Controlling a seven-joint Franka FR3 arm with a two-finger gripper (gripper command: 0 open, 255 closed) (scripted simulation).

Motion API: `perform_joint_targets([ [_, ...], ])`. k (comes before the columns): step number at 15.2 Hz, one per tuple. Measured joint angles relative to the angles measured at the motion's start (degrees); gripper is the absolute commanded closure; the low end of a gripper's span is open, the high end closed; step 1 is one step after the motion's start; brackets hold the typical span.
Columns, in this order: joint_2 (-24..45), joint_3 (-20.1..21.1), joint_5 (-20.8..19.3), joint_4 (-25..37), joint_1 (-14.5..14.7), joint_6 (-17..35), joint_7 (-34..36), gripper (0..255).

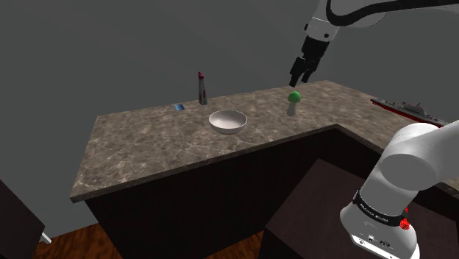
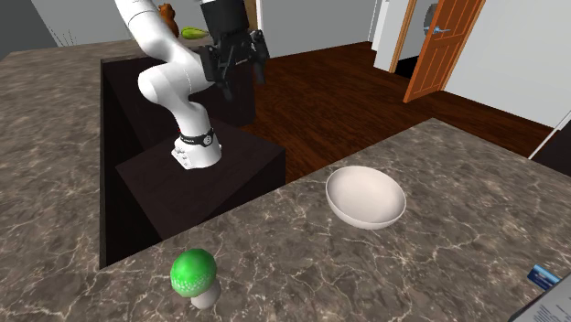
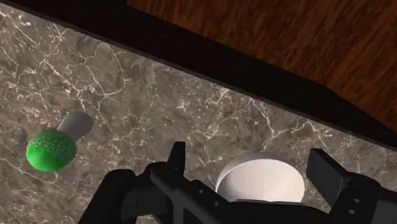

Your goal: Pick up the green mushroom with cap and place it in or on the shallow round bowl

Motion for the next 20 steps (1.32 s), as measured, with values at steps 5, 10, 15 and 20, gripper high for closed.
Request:
perform_joint_targets([
  [5,5.4,-4.5,-1.8,-0.9,-1.8,8.0,-4.0,0],
  [10,12.4,-9.4,-2.3,0.4,-3.0,15.5,-8.7,0],
  [15,19.8,-14.2,-0.8,2.5,-3.3,22.5,-13.6,0],
  [20,29.3,-19.4,4.1,7.0,-2.7,28.6,-20.4,0],
])
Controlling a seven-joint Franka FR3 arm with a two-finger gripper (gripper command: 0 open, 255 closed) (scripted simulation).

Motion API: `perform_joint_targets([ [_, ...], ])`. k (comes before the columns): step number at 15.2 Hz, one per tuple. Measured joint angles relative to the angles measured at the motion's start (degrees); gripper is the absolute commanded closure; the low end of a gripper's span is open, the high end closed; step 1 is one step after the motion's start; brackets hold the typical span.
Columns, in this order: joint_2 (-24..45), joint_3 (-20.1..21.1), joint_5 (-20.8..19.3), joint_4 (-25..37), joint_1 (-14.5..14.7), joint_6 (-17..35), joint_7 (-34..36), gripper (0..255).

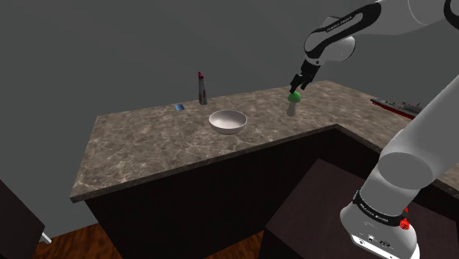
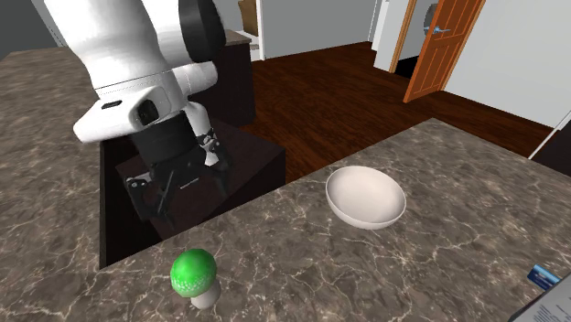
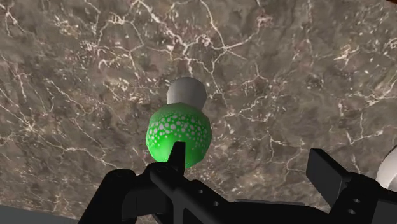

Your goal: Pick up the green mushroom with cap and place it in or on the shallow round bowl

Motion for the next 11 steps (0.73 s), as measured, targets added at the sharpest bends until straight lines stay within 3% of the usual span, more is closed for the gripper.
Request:
perform_joint_targets([
  [4,8.7,-3.6,7.2,5.7,0.1,3.0,-7.3,0],
  [11,13.6,-3.9,12.3,6.4,-0.1,6.3,-11.4,0],
])
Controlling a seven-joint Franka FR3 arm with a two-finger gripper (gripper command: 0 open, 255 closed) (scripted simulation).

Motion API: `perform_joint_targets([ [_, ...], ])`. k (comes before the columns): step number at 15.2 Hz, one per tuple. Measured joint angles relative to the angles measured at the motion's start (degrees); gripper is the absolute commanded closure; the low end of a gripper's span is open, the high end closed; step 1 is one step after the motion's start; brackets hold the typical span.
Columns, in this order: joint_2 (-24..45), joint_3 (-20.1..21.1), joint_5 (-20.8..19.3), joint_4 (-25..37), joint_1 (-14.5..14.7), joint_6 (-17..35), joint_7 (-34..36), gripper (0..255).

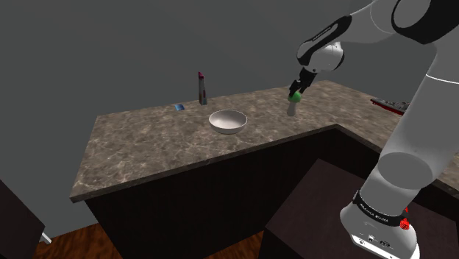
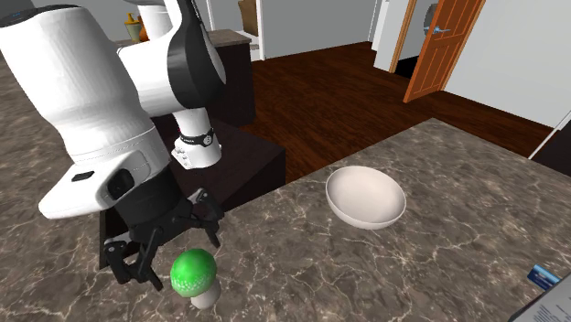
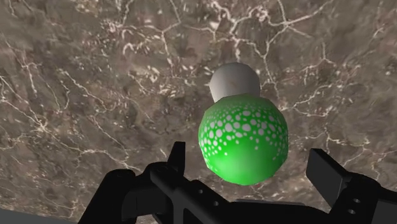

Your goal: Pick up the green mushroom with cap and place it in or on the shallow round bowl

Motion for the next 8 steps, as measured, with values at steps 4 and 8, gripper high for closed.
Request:
perform_joint_targets([
  [4,1.9,0.3,2.0,0.2,0.0,1.3,-1.3,0],
  [8,2.1,0.3,2.2,0.3,-0.1,1.3,-1.4,0],
])
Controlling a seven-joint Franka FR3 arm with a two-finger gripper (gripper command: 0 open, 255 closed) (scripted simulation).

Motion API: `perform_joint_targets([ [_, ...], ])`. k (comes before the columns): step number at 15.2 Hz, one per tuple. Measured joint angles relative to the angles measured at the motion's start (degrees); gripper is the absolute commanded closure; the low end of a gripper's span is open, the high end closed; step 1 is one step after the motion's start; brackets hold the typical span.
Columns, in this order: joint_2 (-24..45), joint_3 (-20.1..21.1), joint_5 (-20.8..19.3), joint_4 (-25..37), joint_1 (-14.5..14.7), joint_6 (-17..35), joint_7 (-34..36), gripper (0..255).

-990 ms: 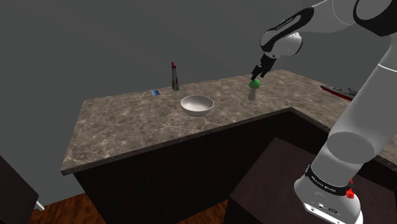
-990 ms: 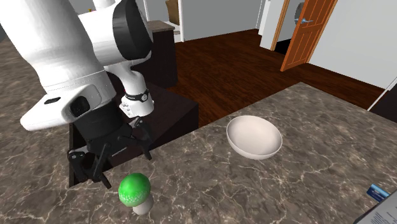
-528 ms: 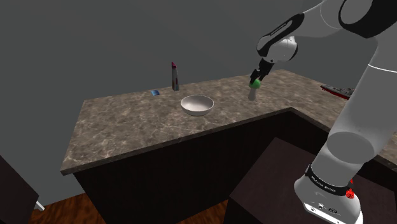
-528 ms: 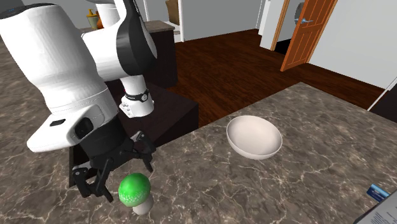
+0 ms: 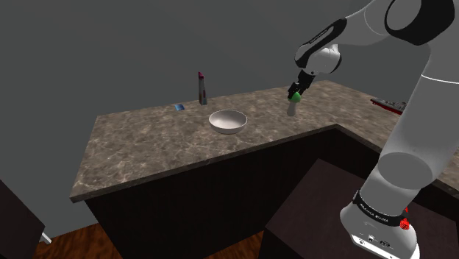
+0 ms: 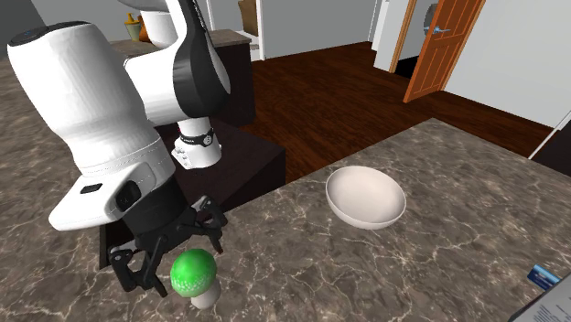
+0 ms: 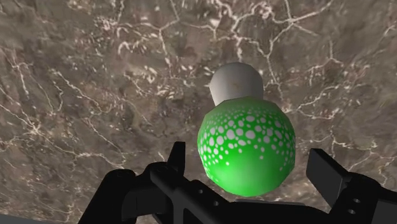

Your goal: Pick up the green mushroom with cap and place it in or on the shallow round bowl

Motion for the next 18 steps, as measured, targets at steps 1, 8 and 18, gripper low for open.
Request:
perform_joint_targets([
  [1,0.0,0.0,0.0,0.0,0.0,0.0,0.0,255],
  [8,0.0,0.0,0.0,0.0,0.0,0.0,0.0,255],
  [18,-3.0,-0.4,-3.9,1.6,0.3,-3.9,3.2,255],
])
